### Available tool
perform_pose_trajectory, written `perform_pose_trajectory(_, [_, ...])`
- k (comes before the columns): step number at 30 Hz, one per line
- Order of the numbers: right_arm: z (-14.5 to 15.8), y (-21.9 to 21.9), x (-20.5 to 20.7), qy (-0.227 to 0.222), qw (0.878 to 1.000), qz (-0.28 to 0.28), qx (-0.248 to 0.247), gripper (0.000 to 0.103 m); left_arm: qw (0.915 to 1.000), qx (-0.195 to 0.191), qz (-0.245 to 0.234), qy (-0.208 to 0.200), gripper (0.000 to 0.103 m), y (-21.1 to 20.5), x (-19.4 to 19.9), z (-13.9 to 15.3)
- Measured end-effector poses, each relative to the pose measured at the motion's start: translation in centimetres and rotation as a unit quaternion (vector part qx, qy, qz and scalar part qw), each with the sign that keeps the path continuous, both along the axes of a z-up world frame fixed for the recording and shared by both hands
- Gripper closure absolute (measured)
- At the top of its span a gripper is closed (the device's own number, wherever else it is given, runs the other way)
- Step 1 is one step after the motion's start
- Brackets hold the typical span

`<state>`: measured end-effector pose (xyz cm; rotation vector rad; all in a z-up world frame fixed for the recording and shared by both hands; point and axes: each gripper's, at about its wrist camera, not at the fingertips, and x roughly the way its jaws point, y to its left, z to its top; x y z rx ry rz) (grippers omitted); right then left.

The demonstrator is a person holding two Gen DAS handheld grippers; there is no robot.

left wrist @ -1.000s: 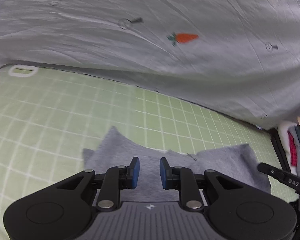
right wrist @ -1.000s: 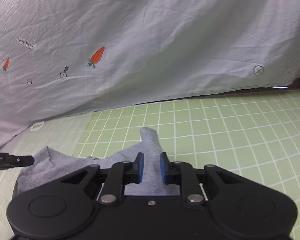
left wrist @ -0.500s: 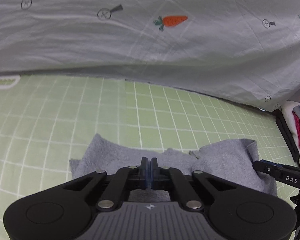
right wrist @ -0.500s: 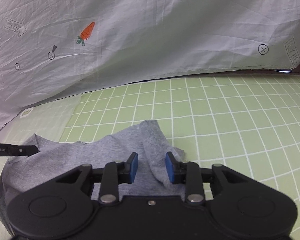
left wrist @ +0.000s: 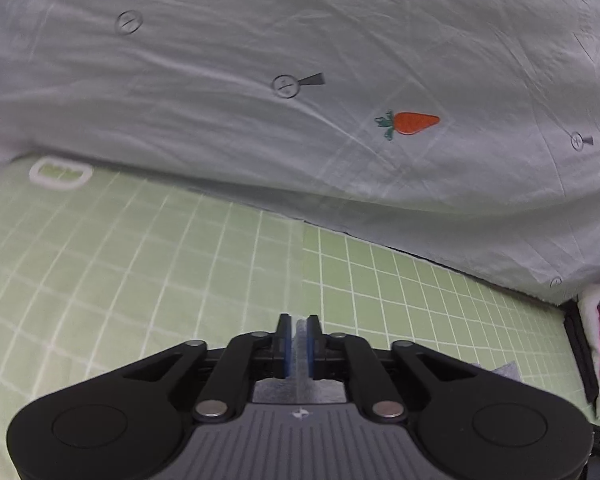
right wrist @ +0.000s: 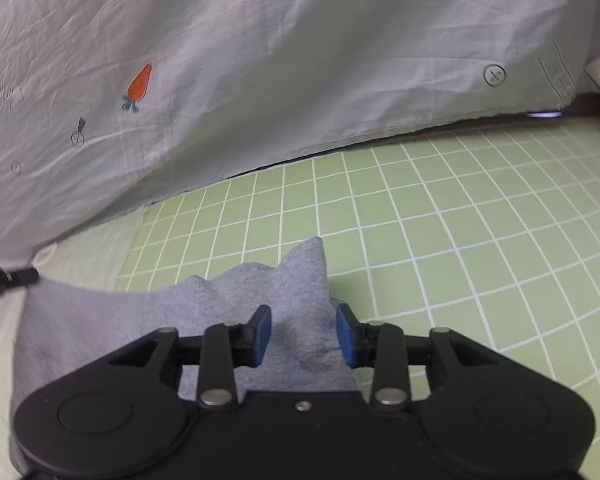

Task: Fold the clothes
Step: 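Grasp the folded grey hoodie with both grippers and lift it off the mat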

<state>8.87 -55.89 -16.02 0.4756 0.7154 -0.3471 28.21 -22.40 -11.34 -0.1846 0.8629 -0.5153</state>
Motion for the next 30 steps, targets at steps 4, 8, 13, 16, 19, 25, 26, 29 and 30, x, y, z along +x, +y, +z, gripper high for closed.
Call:
perform_pose_trajectory(4, [-0.7, -0.6, -0.2, 0.006, 1.000, -0.007, 0.028, 0.051, 0.9994, 0.019, 0.016, 0.025, 0.058, 1.2, -0.9, -1.0])
perform_pose_trajectory(8, [-1.9, -1.1, -0.4, 0.004, 0.997, -0.003, 0.078, 0.071, 0.9974, 0.042, 0.029, 0.050, 0.056, 2.5, -2.0, -2.3])
perform_pose_trajectory(13, [-1.6, -1.8, -1.1, -0.023, 0.996, -0.009, 0.091, 0.088, 0.9916, -0.010, 0.062, 0.113, 0.062, 4.7, -2.6, -4.6])
perform_pose_trajectory(16, [-1.3, -2.2, -1.6, -0.040, 0.994, -0.012, 0.097, 0.090, 0.9870, -0.057, 0.080, 0.127, 0.096, 5.9, -2.7, -5.4])
perform_pose_trajectory(19, [-1.1, -2.6, -2.1, -0.056, 0.993, -0.016, 0.104, 0.092, 0.9829, -0.098, 0.108, 0.112, 0.096, 7.5, -3.1, -4.6])
perform_pose_trajectory(25, [-1.6, -2.4, -1.3, -0.011, 0.996, -0.013, 0.086, 0.084, 0.9776, -0.101, 0.134, 0.127, 0.087, 9.1, -3.0, -5.1])
perform_pose_trajectory(26, [-1.5, -2.3, -1.2, -0.006, 0.997, -0.015, 0.081, 0.078, 0.9783, -0.093, 0.136, 0.125, 0.083, 8.9, -3.2, -4.9])
perform_pose_trajectory(29, [-1.1, -2.2, -1.1, -0.002, 0.997, -0.027, 0.073, 0.047, 0.9778, -0.095, 0.136, 0.129, 0.041, 8.7, -3.6, -4.7])
perform_pose_trajectory(30, [-1.0, -2.4, -1.4, -0.005, 0.996, -0.032, 0.081, 0.032, 0.9774, -0.098, 0.130, 0.135, 0.020, 8.8, -3.7, -4.7])
